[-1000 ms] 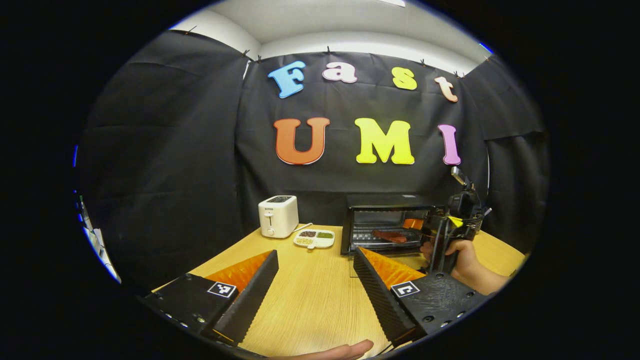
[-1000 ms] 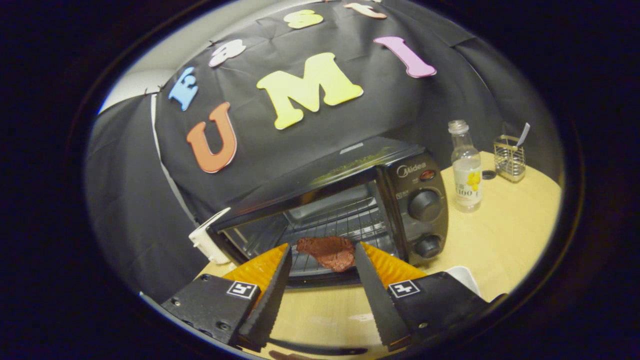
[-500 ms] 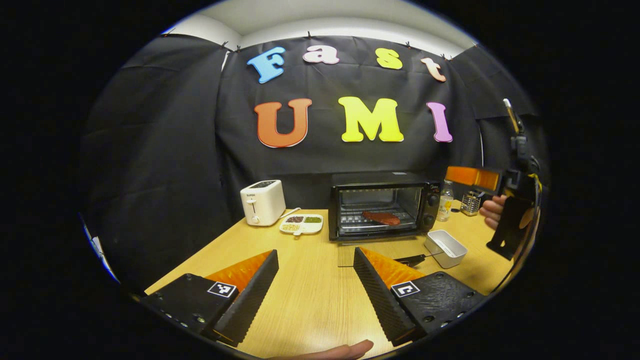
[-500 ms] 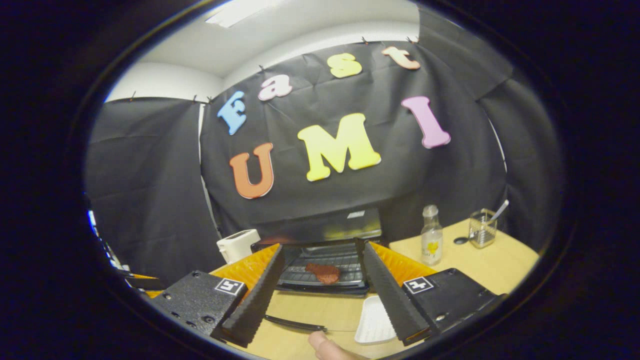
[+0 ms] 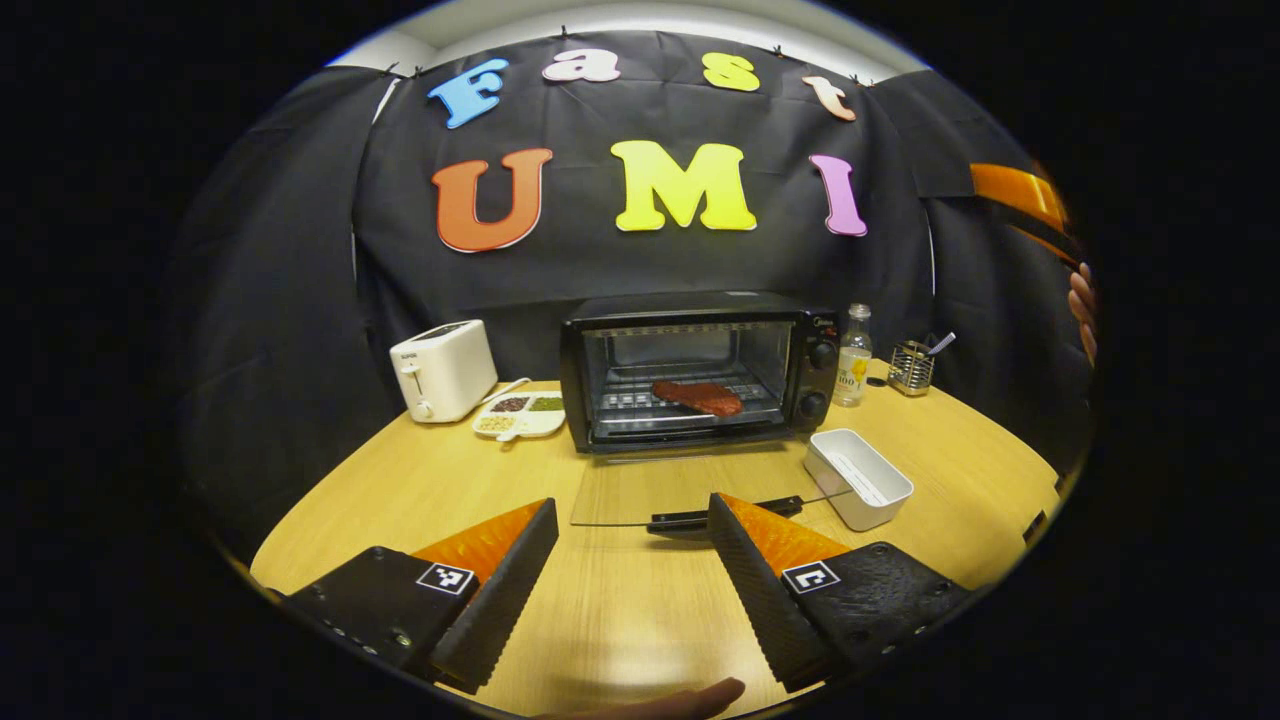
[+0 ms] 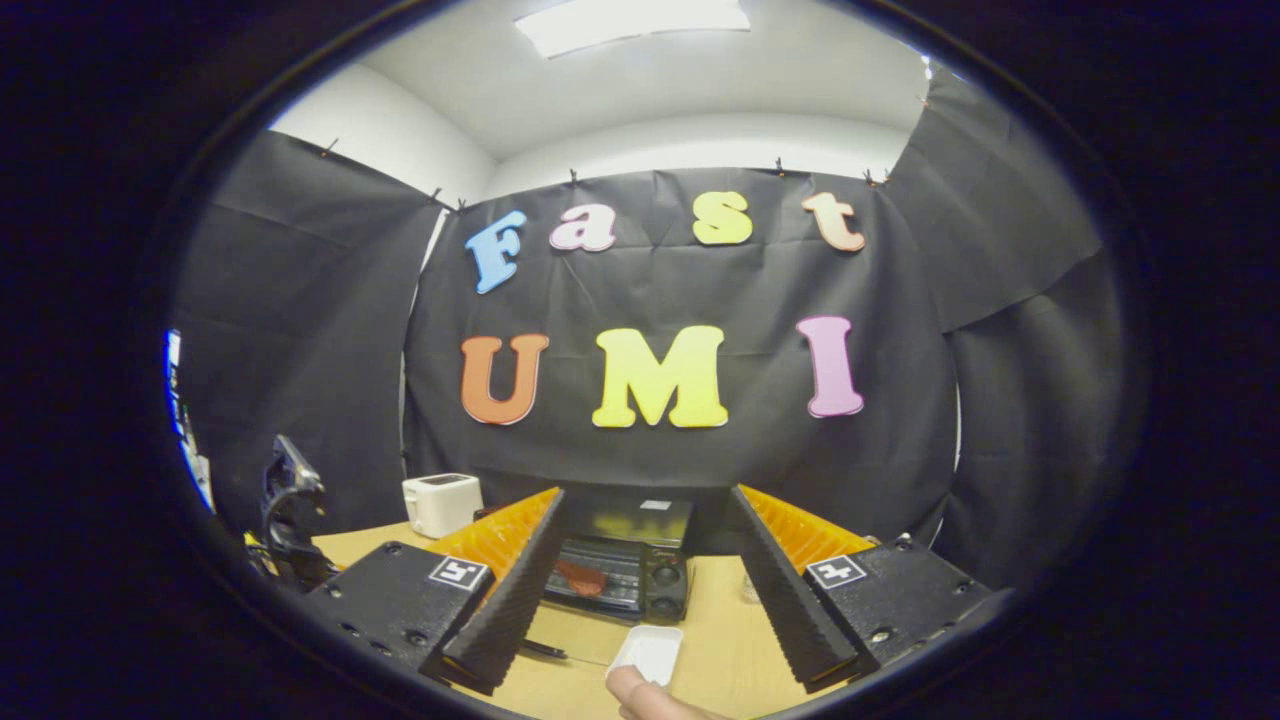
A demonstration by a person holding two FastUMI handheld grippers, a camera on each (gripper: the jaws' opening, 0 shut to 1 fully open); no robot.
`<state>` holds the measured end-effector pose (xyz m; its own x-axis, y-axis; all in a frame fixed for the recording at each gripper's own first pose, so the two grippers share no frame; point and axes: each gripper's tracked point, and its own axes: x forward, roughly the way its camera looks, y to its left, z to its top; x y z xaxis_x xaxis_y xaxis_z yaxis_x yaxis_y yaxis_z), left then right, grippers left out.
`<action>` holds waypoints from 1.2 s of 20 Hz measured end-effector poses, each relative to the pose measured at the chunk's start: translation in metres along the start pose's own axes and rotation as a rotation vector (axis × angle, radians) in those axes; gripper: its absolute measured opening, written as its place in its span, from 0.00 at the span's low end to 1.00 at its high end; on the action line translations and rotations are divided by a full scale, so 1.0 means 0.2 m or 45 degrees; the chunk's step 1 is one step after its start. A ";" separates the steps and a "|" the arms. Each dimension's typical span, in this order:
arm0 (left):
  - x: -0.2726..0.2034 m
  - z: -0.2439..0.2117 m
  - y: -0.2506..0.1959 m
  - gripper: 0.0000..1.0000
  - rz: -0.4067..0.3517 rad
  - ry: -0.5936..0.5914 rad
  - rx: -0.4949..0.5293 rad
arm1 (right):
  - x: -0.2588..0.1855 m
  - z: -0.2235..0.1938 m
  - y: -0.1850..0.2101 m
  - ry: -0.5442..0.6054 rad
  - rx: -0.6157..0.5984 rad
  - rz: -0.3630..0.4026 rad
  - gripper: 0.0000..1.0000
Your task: Open the electric oven with the left hand, put the food in, and close the electric oven.
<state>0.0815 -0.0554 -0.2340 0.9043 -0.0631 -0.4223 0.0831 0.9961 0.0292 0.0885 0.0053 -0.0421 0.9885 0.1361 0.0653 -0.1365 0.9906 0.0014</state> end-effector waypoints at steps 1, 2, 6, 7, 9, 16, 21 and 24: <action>0.03 -0.01 -0.04 0.95 -0.014 0.012 0.006 | -0.02 0.02 -0.05 0.012 -0.003 -0.023 0.96; 0.06 -0.02 -0.08 0.95 -0.032 0.027 0.014 | -0.03 0.03 -0.09 0.017 -0.005 -0.047 1.00; 0.13 -0.10 -0.22 0.95 -0.102 0.102 0.039 | -0.09 0.13 -0.25 -0.011 -0.006 -0.141 1.00; 0.14 -0.13 -0.25 0.95 -0.118 0.120 0.036 | -0.10 0.15 -0.28 -0.021 0.003 -0.148 1.00; 0.18 -0.18 -0.29 0.95 -0.137 0.160 0.015 | -0.12 0.13 -0.33 -0.019 0.019 -0.155 1.00; 0.33 -0.29 -0.36 0.95 -0.141 0.228 -0.029 | -0.11 0.04 -0.49 0.013 0.040 -0.174 0.96; 0.39 -0.34 -0.36 0.95 -0.118 0.345 -0.003 | -0.08 -0.08 -0.65 0.073 0.109 -0.219 0.96; 0.38 -0.32 -0.36 0.95 -0.106 0.361 -0.005 | -0.09 -0.10 -0.70 0.089 0.134 -0.228 1.00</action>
<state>0.1182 -0.1277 -0.3261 0.7411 -0.1256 -0.6596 0.1504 0.9884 -0.0193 0.0907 -0.1348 -0.0629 0.9992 -0.0382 -0.0145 0.0395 0.9930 0.1112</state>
